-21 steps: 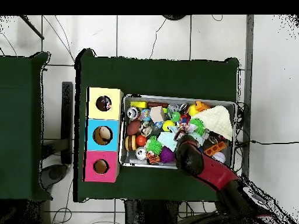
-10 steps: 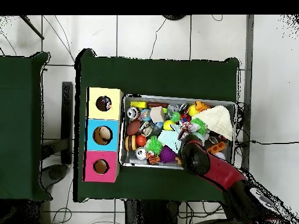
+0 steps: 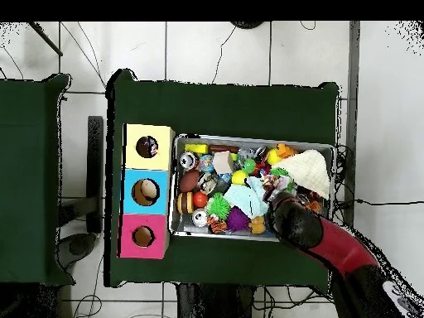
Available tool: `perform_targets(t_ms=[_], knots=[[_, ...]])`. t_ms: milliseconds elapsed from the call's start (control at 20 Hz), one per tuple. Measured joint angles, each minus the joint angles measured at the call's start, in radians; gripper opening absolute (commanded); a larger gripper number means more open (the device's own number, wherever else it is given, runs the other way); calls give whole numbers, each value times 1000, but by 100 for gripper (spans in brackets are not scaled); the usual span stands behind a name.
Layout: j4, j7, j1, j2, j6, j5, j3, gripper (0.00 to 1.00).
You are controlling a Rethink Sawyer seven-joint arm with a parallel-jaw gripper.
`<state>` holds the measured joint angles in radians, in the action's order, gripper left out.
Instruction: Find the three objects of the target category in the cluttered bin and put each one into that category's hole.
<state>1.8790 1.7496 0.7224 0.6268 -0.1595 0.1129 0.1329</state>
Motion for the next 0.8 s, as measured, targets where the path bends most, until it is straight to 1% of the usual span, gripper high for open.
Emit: perform_targets(t_ms=[50, 300, 550, 800], knots=[[3, 0, 10, 25, -27, 0, 4, 100], [11, 0, 42, 90, -69, 0, 19, 100], [11, 0, 60, 103, -69, 1, 35, 100], [11, 0, 71, 88, -69, 1, 51, 100]])
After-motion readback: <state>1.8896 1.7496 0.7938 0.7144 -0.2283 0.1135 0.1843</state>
